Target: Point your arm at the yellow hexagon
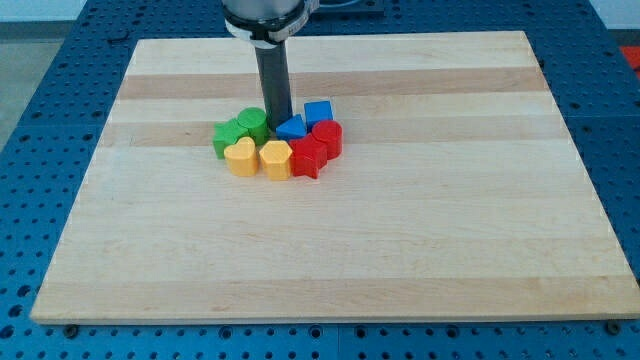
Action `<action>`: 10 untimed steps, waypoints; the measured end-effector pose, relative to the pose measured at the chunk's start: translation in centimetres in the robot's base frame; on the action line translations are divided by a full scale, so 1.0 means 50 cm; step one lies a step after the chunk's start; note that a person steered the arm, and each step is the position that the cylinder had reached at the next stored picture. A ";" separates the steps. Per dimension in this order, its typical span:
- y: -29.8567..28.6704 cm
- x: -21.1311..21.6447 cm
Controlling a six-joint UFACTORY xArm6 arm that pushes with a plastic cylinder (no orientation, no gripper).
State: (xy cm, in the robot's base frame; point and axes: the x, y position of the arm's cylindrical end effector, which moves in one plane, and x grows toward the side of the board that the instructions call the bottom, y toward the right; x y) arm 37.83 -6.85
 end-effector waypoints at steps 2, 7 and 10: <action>-0.008 -0.064; -0.279 0.219; -0.105 0.257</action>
State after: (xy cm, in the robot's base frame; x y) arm 50.68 -12.12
